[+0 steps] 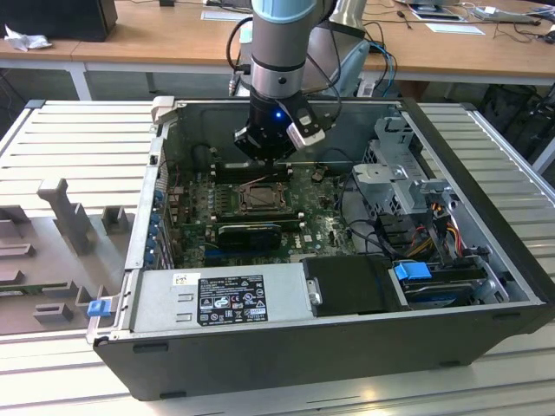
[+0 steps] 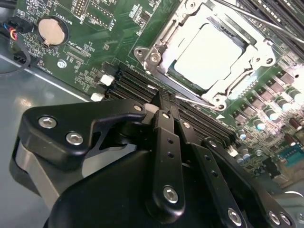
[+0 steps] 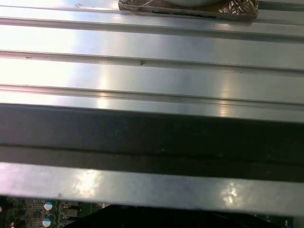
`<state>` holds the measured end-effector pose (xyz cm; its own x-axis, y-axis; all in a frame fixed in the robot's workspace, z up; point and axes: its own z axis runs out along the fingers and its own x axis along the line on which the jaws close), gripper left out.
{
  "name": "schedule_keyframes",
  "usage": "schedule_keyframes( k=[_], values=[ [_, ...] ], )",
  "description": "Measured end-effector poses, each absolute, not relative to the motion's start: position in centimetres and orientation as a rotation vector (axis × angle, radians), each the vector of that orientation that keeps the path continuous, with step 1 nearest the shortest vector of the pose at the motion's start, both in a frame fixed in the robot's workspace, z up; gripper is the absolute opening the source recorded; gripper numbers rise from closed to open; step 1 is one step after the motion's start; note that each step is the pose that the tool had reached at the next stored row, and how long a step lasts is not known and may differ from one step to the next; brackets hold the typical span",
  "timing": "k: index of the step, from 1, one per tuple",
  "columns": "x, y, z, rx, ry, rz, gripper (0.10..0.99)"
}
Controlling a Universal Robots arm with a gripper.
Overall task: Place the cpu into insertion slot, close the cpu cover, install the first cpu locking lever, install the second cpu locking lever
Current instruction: 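Install the first cpu locking lever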
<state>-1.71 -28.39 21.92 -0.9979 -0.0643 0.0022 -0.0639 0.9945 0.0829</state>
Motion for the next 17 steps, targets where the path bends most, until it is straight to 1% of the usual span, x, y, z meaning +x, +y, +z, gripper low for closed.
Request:
schedule_keyframes(
  k=[7,17],
  values=[
    [-1.7,-28.4,20.9,0.113,-3.132,-0.13,0.106],
    [-1.7,-28.4,20.5,0.113,-3.132,-0.123,0.106]
  ],
)
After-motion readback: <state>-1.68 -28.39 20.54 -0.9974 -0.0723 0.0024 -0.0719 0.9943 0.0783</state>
